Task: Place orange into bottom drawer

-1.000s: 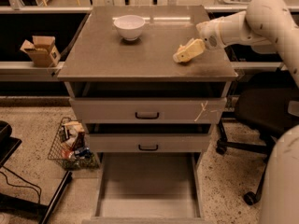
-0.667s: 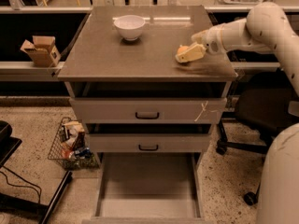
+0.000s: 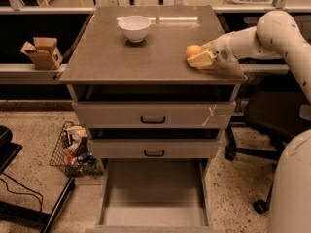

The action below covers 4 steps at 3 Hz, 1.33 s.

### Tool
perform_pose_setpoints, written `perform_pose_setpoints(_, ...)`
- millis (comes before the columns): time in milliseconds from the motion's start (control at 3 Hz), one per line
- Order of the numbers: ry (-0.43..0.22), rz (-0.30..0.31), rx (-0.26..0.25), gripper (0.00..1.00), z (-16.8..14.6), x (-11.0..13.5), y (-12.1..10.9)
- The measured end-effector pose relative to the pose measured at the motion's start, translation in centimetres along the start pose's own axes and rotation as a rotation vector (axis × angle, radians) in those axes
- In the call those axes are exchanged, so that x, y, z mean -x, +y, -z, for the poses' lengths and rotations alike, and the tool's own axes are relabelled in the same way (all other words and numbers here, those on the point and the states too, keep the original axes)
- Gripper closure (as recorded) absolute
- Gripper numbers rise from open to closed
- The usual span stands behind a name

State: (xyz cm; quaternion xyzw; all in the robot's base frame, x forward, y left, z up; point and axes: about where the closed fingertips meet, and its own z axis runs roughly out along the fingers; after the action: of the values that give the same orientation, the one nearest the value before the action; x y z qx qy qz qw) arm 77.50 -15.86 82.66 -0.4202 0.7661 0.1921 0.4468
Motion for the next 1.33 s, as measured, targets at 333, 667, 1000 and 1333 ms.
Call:
perform_pose_setpoints(333, 0.000, 0.000, 0.000, 0.95, 0.0, 0.0, 0.0)
perform_pose_setpoints(667, 0.000, 0.000, 0.000, 1.00, 0.0, 0.0, 0.0)
perform_pose_setpoints(1000, 0.002, 0.019, -0.001, 1.00, 0.7, 0.9, -0.1)
perform_pose_setpoints(1333, 0.004, 0.054, -0.011, 1.00, 3.1, 2.3, 0.4)
